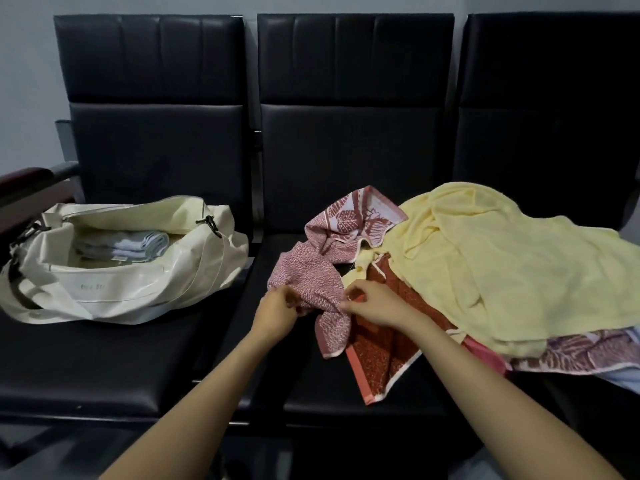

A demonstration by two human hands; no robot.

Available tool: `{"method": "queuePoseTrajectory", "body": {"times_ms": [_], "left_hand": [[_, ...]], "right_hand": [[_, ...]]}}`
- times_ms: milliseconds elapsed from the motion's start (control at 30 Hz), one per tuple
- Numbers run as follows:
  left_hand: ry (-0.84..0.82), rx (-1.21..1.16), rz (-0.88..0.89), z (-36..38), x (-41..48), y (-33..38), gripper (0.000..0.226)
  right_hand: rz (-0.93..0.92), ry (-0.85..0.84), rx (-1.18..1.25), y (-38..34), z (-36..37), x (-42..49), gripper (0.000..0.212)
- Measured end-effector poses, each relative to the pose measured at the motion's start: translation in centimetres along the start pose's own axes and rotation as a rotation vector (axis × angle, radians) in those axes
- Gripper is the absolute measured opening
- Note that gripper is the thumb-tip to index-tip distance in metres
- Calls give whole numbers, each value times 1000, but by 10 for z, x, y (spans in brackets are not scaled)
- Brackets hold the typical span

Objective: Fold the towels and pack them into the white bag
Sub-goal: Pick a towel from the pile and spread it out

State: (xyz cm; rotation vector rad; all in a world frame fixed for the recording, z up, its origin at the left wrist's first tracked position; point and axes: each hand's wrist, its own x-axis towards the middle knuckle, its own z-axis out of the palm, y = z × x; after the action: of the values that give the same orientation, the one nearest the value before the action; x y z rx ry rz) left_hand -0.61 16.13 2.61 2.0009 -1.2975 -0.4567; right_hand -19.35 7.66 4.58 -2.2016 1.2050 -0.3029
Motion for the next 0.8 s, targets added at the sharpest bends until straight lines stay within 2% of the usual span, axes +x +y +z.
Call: {"method": "queuePoseTrajectory", "body": {"times_ms": [100,167,233,300,367,433,500,567,633,700,800], "left_hand": [[-28,156,-64,-1,3,-10,20],[-29,141,-47,-4,2,-9,19],[-74,99,20,-6,-3,-3,21],[-166,77,124,-6,-10,6,30],[-275,37,209,-2,-17,16,46],[-267,-147,189,7,-18,21,45],[-131,-395,98,10,-16,27,22],[4,-643,-81,10,-10,31,13],[64,-909,-247,4,-5,33,17],[89,-1113,-335,-4,-3,33,21],[71,-1210,-340,-14,-2,31,21]], "right_hand": [[57,-6,-14,0,16,-4,44],[93,-1,-76,0,22,-2,46],[98,30,-86,-3,23,0,30],[63,91,87,-9,19,2,13],[-3,140,437,-18,15,2,7],[-68,143,741,-28,10,0,10],[-112,119,835,-35,8,1,21],[-117,110,867,-36,8,1,28],[-93,138,729,-29,11,3,32],[-80,103,457,-19,17,5,38],[-72,21,219,-11,36,12,53]]}}
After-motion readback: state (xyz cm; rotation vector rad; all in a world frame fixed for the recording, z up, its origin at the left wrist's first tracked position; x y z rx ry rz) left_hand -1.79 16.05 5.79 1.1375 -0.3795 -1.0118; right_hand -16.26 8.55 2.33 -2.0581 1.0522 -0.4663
